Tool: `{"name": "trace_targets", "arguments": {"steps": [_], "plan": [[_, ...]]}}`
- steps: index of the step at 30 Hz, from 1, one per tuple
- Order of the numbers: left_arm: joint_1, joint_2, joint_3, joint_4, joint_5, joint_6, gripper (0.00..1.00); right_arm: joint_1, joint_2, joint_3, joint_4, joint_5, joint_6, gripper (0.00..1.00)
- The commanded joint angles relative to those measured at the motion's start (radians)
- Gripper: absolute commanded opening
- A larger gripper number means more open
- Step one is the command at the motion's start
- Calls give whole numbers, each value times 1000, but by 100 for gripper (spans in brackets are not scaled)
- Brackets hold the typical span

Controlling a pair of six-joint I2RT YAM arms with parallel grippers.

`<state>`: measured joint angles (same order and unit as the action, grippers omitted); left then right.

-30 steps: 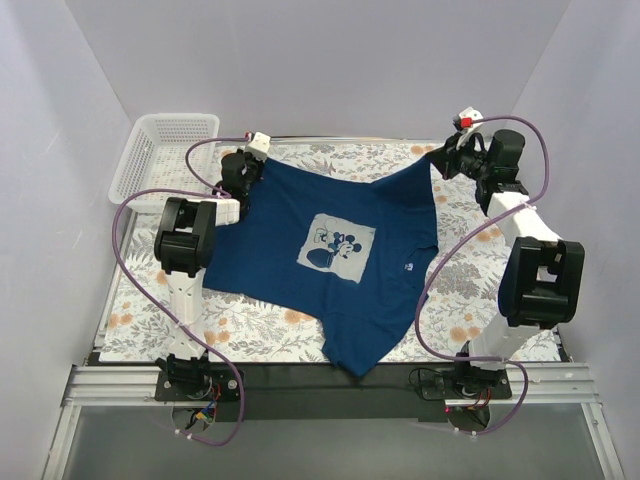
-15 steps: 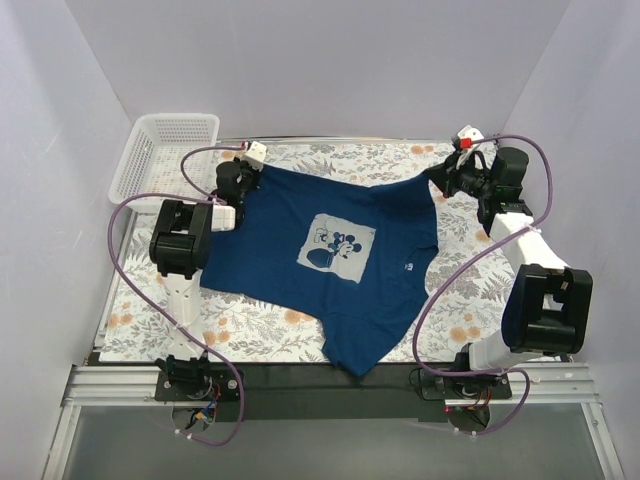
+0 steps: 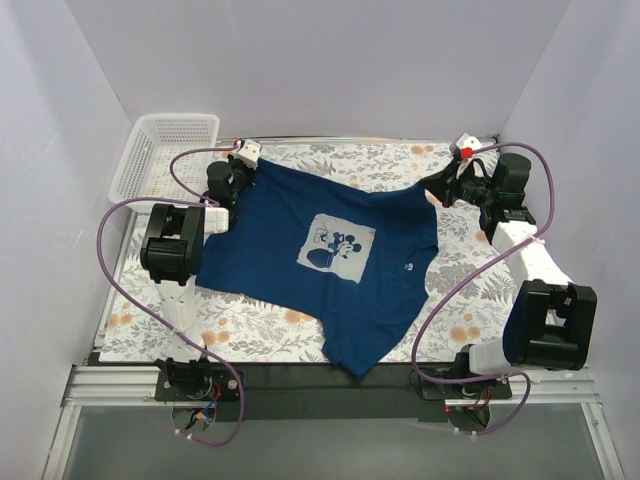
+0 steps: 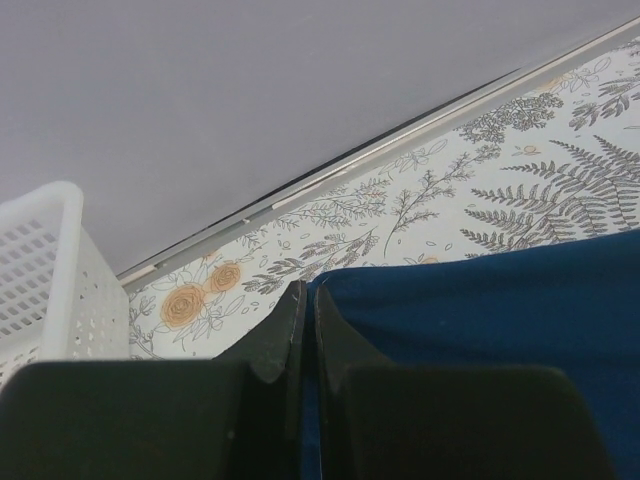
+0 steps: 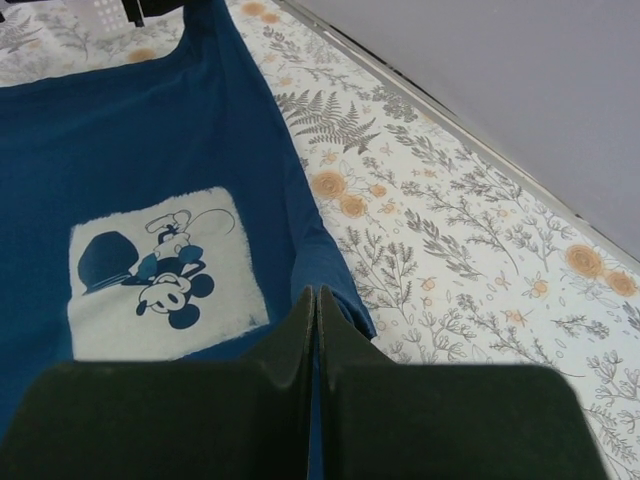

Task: Fold and stack the t-shirts
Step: Fold the tshirt

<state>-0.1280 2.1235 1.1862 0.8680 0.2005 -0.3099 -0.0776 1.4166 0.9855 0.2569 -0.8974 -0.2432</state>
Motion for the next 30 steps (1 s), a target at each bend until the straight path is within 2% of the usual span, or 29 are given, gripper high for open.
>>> {"name": "trace_targets", "arguments": {"steps": [1, 13, 30], "plan": [[10, -71, -11, 11, 17, 14, 0, -4, -41, -16, -44, -55, -39, 1], [27, -76, -23, 5, -6, 22, 0, -11, -111, -22, -223, -40, -156, 1], [36, -82, -57, 17, -18, 8, 0, -11, -159, -71, -320, -55, -228, 1]]}}
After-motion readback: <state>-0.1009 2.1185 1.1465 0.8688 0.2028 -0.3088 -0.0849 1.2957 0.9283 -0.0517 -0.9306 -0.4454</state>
